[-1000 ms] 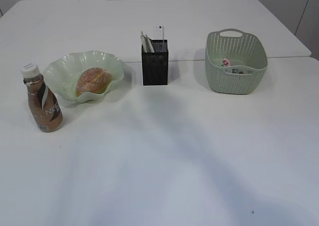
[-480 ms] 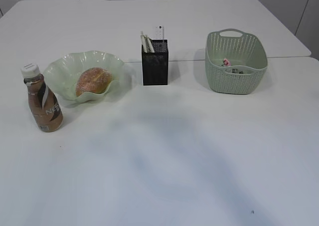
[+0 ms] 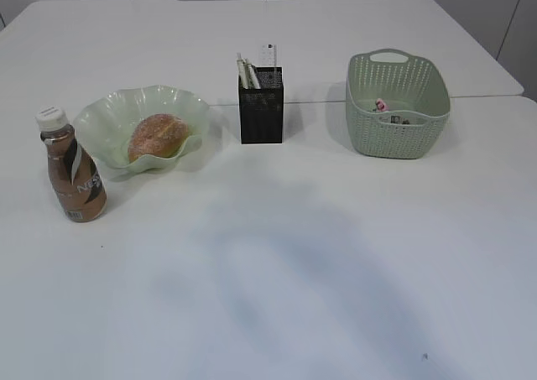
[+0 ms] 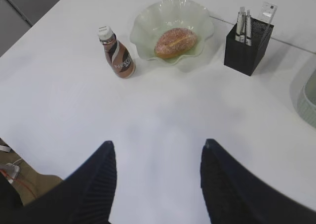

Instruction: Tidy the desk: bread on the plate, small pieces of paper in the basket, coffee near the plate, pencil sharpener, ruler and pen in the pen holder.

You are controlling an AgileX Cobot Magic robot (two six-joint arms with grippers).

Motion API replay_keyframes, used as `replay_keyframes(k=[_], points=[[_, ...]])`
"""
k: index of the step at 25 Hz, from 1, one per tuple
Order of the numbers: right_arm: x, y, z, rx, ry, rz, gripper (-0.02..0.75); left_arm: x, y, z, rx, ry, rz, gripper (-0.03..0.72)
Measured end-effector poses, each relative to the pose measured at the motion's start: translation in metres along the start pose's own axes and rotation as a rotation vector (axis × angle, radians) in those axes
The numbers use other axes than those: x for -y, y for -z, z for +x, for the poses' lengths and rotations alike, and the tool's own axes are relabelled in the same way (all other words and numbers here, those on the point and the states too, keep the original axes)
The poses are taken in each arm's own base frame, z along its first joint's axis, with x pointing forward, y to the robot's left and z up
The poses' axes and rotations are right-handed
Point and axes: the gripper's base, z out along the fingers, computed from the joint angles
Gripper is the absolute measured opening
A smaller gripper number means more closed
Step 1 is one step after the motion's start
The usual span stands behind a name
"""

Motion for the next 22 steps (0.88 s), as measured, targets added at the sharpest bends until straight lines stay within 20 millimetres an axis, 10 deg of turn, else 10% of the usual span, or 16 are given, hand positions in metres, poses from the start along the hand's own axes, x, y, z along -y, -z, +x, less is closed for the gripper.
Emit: replay_keyframes(k=[10, 22], points=[[-0.009, 0.022, 0.060, -0.052, -0.030, 0.002, 0.436, 0.004, -0.008, 0.037, -0.083, -0.006, 0.085, 0.467], [-0.026, 0.066, 0.190, 0.111, 0.020, 0.035, 0.437, 0.006, -0.024, 0.095, -0.199, -0.072, 0.159, 0.466]])
